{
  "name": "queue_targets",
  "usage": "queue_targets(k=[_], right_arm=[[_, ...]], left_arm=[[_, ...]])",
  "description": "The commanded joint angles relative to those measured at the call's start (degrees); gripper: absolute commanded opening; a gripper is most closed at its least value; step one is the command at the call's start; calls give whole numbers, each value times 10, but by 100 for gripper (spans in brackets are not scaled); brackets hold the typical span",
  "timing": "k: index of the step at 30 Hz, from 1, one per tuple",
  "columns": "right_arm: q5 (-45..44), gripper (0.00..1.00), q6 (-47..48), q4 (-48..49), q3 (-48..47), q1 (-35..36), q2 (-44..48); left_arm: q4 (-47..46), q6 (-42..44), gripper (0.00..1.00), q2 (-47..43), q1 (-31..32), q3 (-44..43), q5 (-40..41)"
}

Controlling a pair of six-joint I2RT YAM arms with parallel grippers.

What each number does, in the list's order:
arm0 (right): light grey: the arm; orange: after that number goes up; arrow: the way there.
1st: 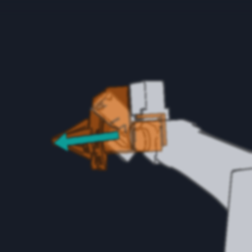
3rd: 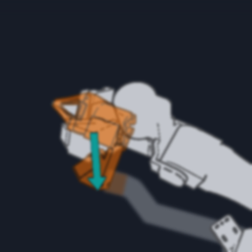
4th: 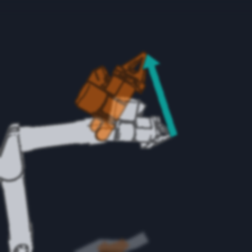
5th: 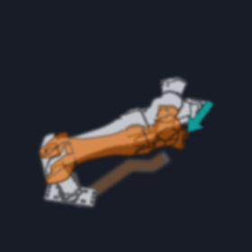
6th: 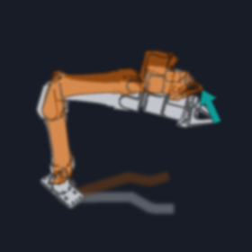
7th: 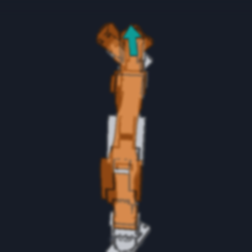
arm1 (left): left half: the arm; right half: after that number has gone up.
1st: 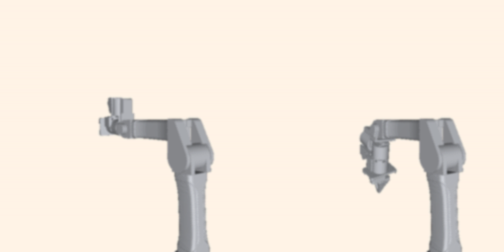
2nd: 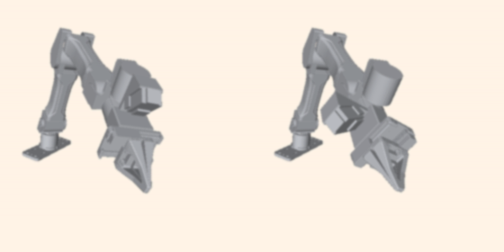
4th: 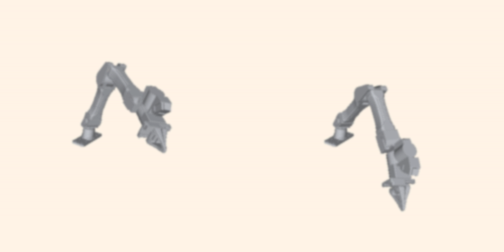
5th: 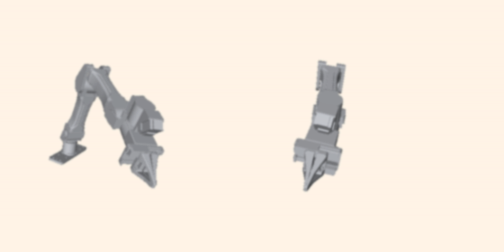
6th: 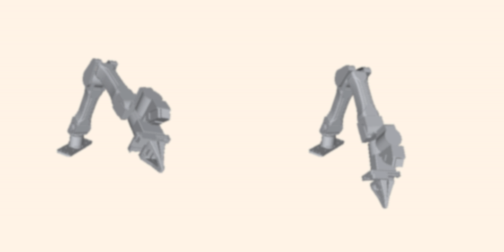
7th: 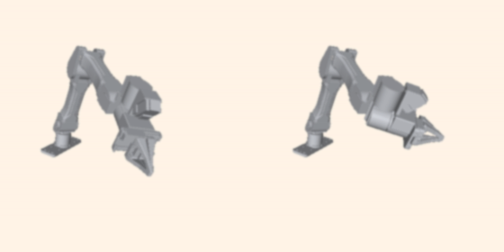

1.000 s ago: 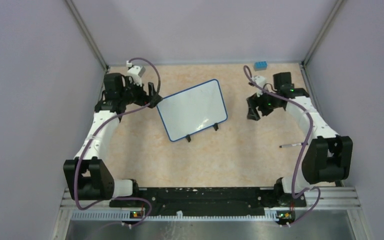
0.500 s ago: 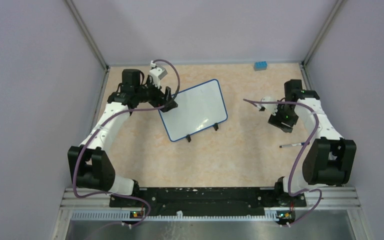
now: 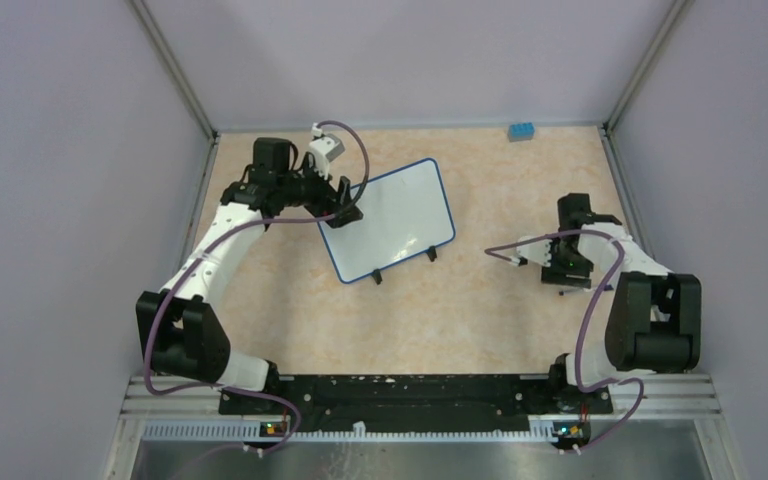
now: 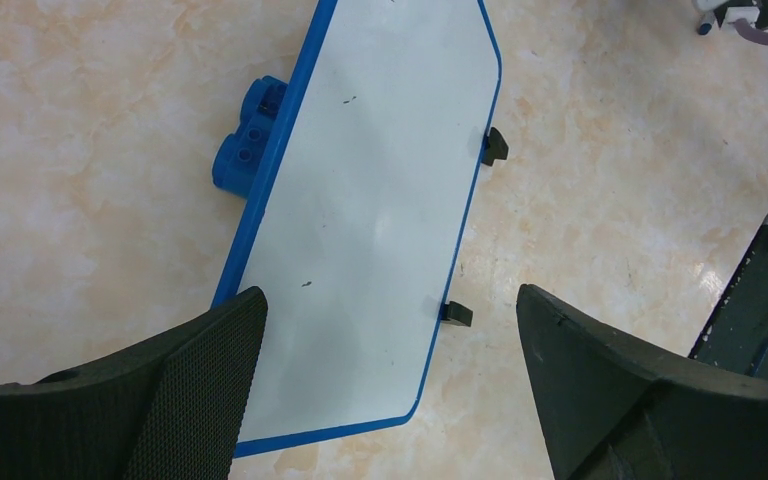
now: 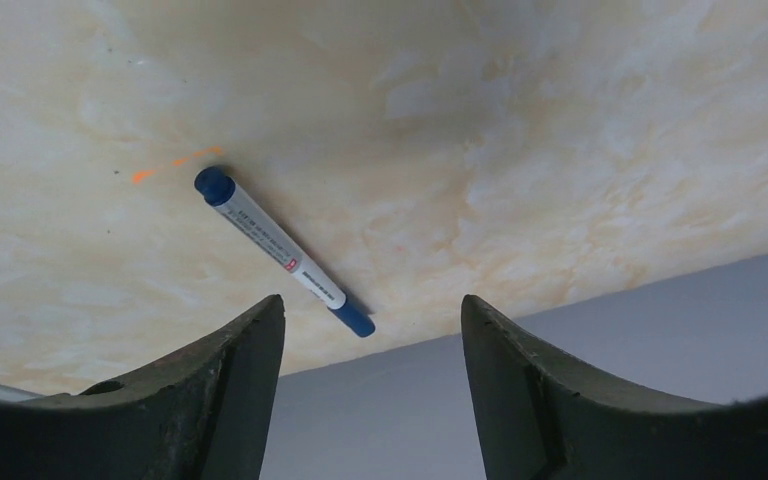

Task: Write a sentence on the whiteboard
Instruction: Pick up the whiteboard marker from the corner of the board, then pass from the right arm to the left

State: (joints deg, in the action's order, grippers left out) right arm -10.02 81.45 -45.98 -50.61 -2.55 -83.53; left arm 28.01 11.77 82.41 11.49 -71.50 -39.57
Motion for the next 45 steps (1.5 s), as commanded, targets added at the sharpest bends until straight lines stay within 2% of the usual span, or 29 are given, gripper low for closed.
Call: queue_targets(k=[1, 12, 17, 20, 26, 30, 31, 35, 41, 43, 45], right_arm=[[-11, 64, 70, 52, 29, -6, -8], [-11, 63, 133, 91, 34, -61, -65], [-28, 57, 156, 191, 83, -69, -81], [-17, 48, 163, 206, 100, -69, -83], [27, 16, 166, 141, 89, -68, -73], [58, 3, 160, 108, 85, -57, -44], [72, 0, 149, 93, 78, -52, -33], [189, 0, 61, 8, -2, -25, 0], [426, 0, -131, -136, -231, -20, -13], [514, 0, -207, -149, -283, -20, -11], [592, 0, -295, -122, -314, -20, -3]], left_arm=[[-1, 6, 99, -15, 9, -25, 7], [6, 5, 99, -7, 16, -35, 13], [6, 4, 99, 0, 17, -39, 22], [6, 3, 99, 3, 17, -41, 21], [6, 3, 99, 4, 17, -43, 21], [10, 12, 99, 4, 18, -46, 28], [11, 14, 99, 3, 18, -48, 31], [27, 20, 99, 8, 17, -65, 17], [51, 14, 99, 12, 17, -122, -4], [42, 8, 99, 5, 17, -134, -15], [27, -4, 99, -2, 17, -144, -35]])
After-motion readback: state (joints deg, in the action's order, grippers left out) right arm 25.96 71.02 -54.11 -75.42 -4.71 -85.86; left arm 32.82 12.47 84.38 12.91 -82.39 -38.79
